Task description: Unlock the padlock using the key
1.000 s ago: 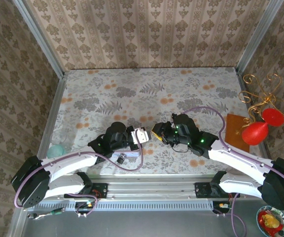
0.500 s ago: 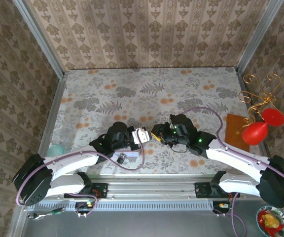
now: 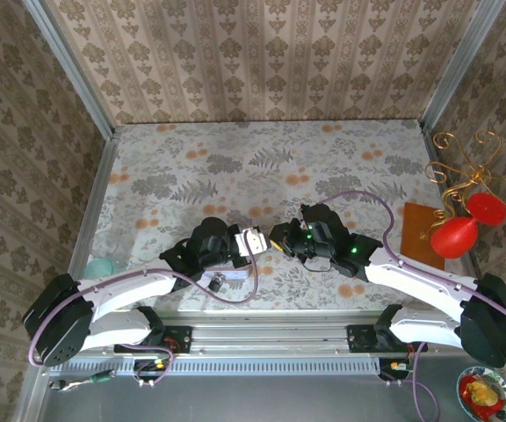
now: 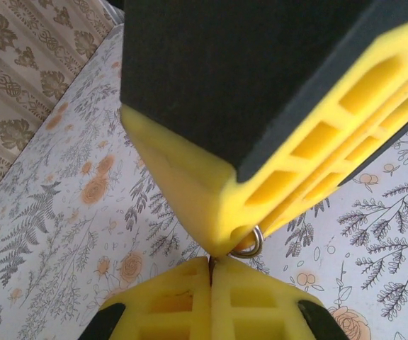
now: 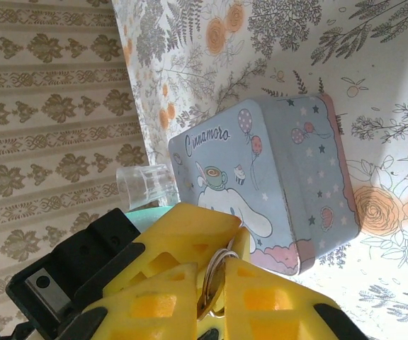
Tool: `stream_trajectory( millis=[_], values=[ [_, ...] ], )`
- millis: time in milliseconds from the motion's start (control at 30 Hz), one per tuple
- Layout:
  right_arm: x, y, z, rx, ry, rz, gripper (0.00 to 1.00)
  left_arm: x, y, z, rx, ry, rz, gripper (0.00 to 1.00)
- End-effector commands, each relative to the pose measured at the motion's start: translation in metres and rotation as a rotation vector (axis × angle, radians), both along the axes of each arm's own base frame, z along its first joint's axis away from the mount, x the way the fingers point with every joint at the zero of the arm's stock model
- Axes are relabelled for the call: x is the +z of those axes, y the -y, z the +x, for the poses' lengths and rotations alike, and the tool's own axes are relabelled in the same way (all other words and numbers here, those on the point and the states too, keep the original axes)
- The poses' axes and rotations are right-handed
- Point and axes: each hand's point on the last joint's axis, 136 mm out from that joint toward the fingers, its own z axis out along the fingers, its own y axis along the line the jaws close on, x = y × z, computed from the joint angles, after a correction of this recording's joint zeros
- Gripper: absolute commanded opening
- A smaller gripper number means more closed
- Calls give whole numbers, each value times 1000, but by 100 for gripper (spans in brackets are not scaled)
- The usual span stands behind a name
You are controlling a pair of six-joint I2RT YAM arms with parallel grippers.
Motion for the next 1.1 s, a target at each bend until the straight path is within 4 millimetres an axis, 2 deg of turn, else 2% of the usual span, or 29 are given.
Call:
stream_trajectory(
  millis=[0,167,367,433,533,600,633,667,767,867,900,933,1000,1067],
  values=[
    [5,1,-3,8,7,-11,12,20,3,1,-4,47,-52,0],
    [9,1,-2,20,32,-26,3,23,2,1,4,37,-68,0],
    [17,8,0,32,95,-86,0,36,-7,2,53,18,-129,18],
    [20,16,2,18,127,-119,0,60,-17,2,114,-11,-223,28],
    [32,23,9,-7,211,-124,0,101,-33,3,199,-93,-435,35],
    [44,22,14,-16,277,-103,0,114,-50,14,339,-211,-569,44],
    [51,20,17,-17,307,-89,0,116,-58,20,405,-290,-618,51],
    [56,18,19,-16,337,-76,0,116,-63,24,443,-378,-654,53],
    [67,10,25,-25,405,-30,0,113,-75,38,550,-645,-734,53],
    [74,5,31,-69,438,52,0,92,-93,53,763,-1048,-866,53],
    [75,3,34,-92,435,94,0,86,-89,53,782,-1171,-901,52],
    [76,0,36,-105,436,126,0,89,-83,53,754,-1234,-940,51],
    [78,-8,40,-111,439,157,0,102,-70,53,658,-1292,-1000,51],
    [78,-15,42,-116,434,150,0,106,-66,53,653,-1310,-1010,52]
  ],
)
